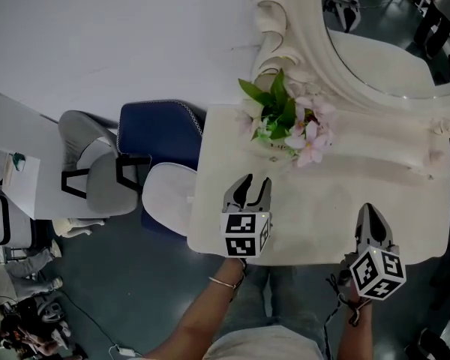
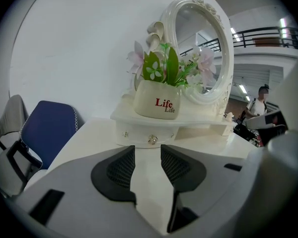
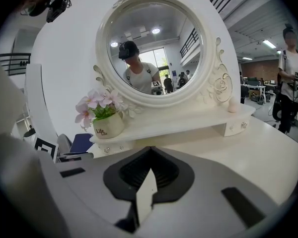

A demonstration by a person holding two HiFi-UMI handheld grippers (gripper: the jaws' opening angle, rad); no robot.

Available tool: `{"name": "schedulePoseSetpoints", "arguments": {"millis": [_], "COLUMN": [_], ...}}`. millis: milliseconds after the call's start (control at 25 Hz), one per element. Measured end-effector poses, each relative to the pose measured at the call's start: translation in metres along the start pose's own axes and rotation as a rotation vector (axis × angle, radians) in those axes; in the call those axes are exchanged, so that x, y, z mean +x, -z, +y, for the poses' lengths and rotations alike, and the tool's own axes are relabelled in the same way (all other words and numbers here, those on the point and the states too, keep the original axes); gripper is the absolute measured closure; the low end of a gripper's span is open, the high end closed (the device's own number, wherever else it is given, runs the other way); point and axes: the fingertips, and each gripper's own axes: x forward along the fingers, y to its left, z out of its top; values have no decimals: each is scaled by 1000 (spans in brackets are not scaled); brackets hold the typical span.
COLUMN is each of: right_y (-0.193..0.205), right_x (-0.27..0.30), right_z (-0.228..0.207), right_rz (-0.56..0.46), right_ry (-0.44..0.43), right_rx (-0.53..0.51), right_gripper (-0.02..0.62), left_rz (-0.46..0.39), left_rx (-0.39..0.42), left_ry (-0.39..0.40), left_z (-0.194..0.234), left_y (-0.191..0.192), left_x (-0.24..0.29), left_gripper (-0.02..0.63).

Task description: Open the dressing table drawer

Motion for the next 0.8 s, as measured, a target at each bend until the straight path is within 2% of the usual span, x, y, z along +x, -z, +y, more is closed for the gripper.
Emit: {"name": "schedulePoseSetpoints", "arguments": {"millis": [200, 600, 800], "right_y": [4, 8, 8], "right_x": [-6, -16, -23], "right_z": [-10, -19, -24], "right_rz": [5, 9, 12], "right_ry": [33, 72, 91], "right_rx": [6, 6, 3], "right_gripper": [588, 588, 588], "left_rz": [7, 15, 19], "left_rx": [45, 47, 77], "left_ry": [15, 31, 23], "left_z": [-4, -11, -14], "left_y": [-1, 1, -1], "left_x": [19, 38, 47], "left_gripper": [445, 443, 437]}}
